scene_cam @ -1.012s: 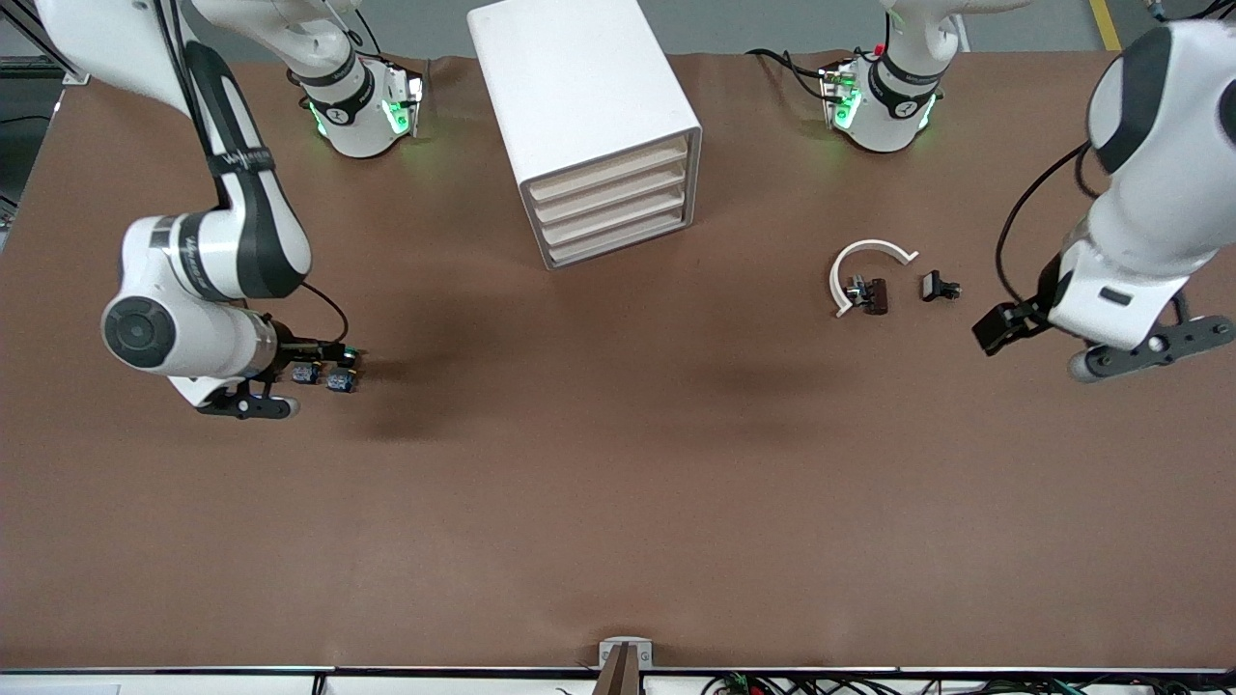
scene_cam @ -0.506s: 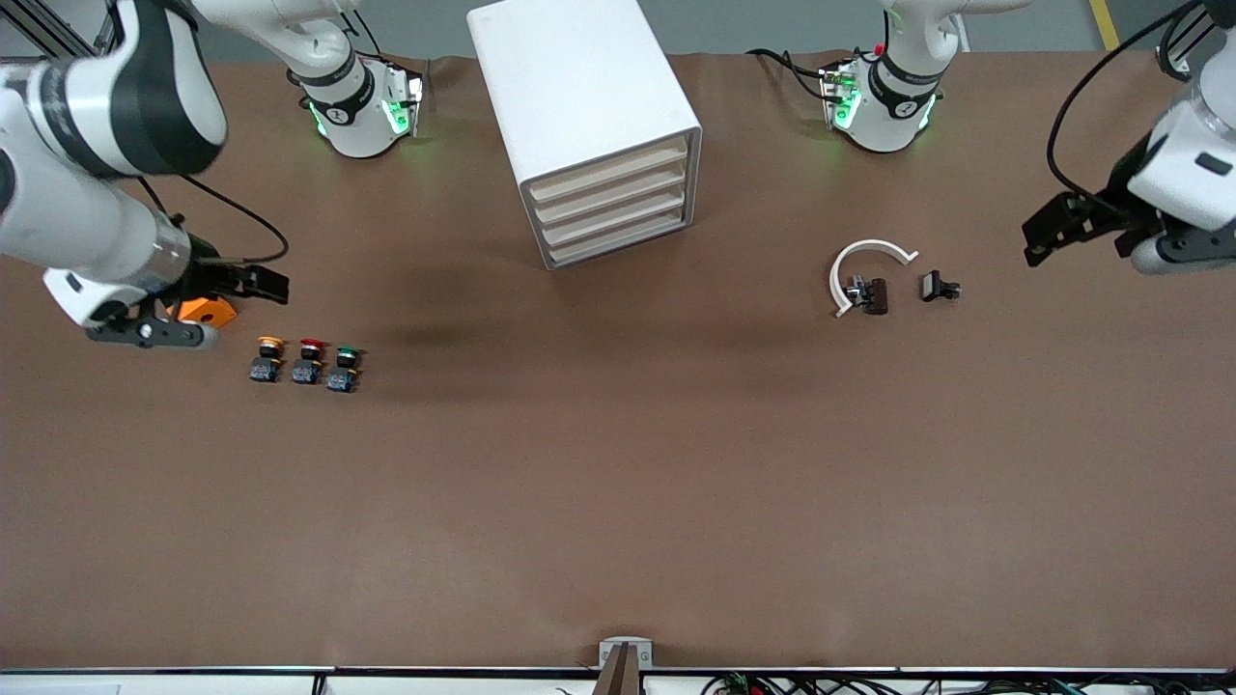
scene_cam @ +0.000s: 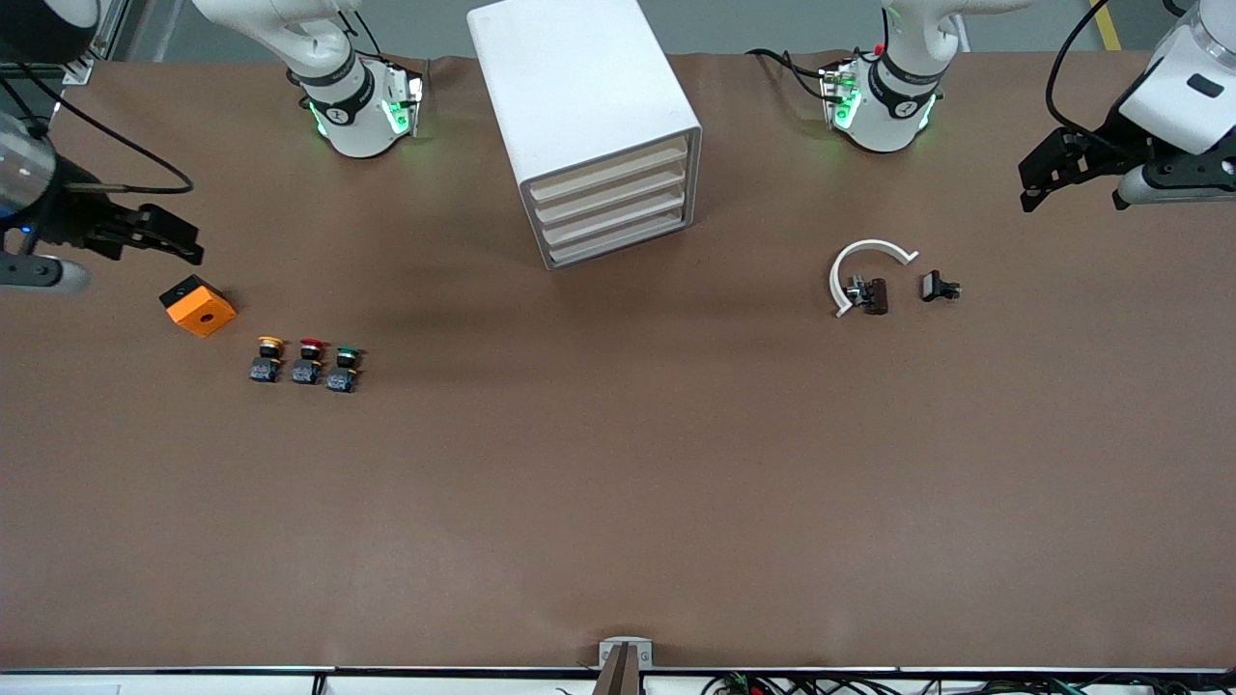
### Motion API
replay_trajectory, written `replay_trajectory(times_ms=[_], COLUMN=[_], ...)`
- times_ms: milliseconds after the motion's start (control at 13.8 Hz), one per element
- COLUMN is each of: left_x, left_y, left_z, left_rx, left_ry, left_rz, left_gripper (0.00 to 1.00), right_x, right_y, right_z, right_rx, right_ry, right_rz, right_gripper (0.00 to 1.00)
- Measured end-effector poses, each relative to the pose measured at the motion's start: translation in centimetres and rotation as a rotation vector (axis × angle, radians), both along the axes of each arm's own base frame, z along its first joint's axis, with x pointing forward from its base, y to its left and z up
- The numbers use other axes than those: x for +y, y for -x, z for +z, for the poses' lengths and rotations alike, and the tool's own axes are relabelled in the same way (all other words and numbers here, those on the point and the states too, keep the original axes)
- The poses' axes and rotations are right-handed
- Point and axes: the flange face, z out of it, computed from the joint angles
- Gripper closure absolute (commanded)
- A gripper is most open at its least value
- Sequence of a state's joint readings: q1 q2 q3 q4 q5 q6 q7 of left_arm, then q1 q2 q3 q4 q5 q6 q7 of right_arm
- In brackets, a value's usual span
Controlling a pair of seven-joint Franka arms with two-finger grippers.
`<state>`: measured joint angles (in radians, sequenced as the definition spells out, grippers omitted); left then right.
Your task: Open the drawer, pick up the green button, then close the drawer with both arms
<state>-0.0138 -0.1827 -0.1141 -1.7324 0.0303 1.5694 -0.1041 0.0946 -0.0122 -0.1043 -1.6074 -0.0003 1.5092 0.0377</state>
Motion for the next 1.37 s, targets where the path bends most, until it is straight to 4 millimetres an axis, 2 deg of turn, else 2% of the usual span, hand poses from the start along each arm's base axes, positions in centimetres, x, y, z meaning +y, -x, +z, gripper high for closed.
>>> replay_trajectory(times_ms=[145, 289, 434, 795, 1373], left_x=[-0.7, -0.4, 0.1, -0.2, -0.5], left_y=[0.1, 0.0, -0.2, -0.4, -1.0], left_z=[-0.2, -0.2, -0.2, -0.1, -1.2], left_rx=[0.003, 0.001, -0.004, -0.013, 0.01], left_ry=[-0.005, -0.009, -0.009, -0.007, 0.004], left_rz=[-0.011, -0.003, 0.01, 0.009, 0.003], left_gripper=[0.0, 0.0, 0.0, 0.0, 0.0], right_x=[-2.4, -3.0, -3.1, -2.6, -2.6], right_y=[0.0, 0.1, 0.1, -0.3, -0.5], right_z=[0.5, 1.1, 1.3, 1.5, 1.7], right_rx=[-0.011, -0.012, -0.012, -0.021, -0.037], right_ry=[-0.004, -0.004, -0.004, -0.003, -0.002], right_rz=[0.01, 0.003, 0.005, 0.013, 0.013], right_gripper=[0.0, 0.0, 0.0, 0.0, 0.0])
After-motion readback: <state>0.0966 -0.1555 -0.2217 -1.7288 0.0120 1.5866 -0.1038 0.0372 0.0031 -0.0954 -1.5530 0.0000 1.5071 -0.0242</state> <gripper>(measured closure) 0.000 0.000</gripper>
